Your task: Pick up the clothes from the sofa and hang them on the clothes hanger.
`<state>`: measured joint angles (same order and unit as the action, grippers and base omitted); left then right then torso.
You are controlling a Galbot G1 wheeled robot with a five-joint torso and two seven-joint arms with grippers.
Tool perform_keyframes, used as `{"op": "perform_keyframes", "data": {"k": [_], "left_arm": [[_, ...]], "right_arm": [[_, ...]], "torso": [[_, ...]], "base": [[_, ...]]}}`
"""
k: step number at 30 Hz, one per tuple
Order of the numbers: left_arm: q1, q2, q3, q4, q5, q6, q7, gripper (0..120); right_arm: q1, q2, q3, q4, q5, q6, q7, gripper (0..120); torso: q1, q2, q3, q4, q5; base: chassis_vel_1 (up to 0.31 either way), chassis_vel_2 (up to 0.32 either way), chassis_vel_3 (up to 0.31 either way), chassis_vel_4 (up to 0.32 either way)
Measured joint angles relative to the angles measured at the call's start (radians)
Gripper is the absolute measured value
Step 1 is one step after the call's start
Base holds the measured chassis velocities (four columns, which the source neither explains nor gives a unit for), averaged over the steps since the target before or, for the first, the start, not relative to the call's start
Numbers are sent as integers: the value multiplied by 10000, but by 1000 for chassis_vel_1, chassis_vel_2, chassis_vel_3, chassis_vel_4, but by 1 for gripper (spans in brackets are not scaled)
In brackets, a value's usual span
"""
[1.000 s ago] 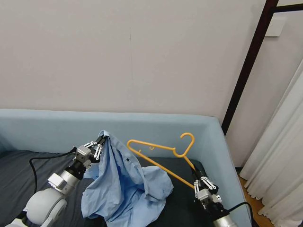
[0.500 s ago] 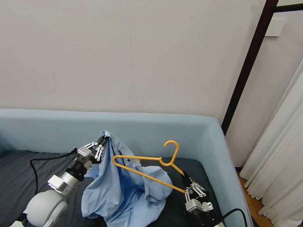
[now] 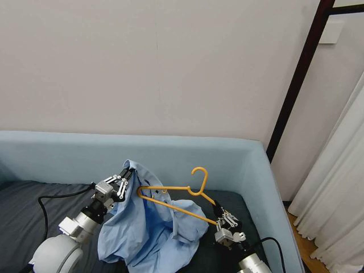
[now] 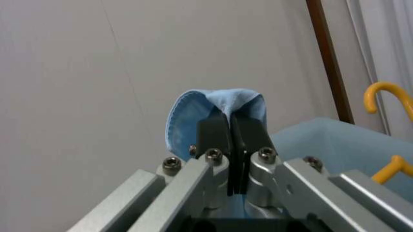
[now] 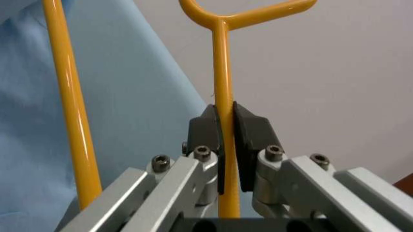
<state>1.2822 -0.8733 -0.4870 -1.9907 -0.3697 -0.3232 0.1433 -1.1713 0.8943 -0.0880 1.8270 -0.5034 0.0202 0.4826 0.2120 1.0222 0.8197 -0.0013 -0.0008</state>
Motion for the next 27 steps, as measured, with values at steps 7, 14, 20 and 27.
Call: {"op": "perform_keyframes", "data": {"k": [7, 14, 20, 27], "left_arm": [[-121, -26, 83, 163, 19, -30, 6, 0], [11, -122, 151, 81, 180, -58, 135, 0], [192, -330, 245, 80, 447, -157, 266, 0], [389, -535, 371, 128, 779, -274, 545, 0]], "right_arm": [[-419, -267, -118, 1078, 465, -157, 58, 4], [346, -318, -683, 1043, 1165, -887, 42, 4], [1031, -272, -1350, 862, 1808, -1449, 26, 4], [1609, -178, -1835, 316, 1795, -1522, -33, 4]], "torso": [[0, 1, -1, -3, -2], [0, 0, 0, 0, 0], [-1, 1, -1, 1, -1], [0, 0, 0, 0, 0]], "base": [[0, 0, 0, 0], [0, 0, 0, 0], [0, 0, 0, 0], [0, 0, 0, 0]]}}
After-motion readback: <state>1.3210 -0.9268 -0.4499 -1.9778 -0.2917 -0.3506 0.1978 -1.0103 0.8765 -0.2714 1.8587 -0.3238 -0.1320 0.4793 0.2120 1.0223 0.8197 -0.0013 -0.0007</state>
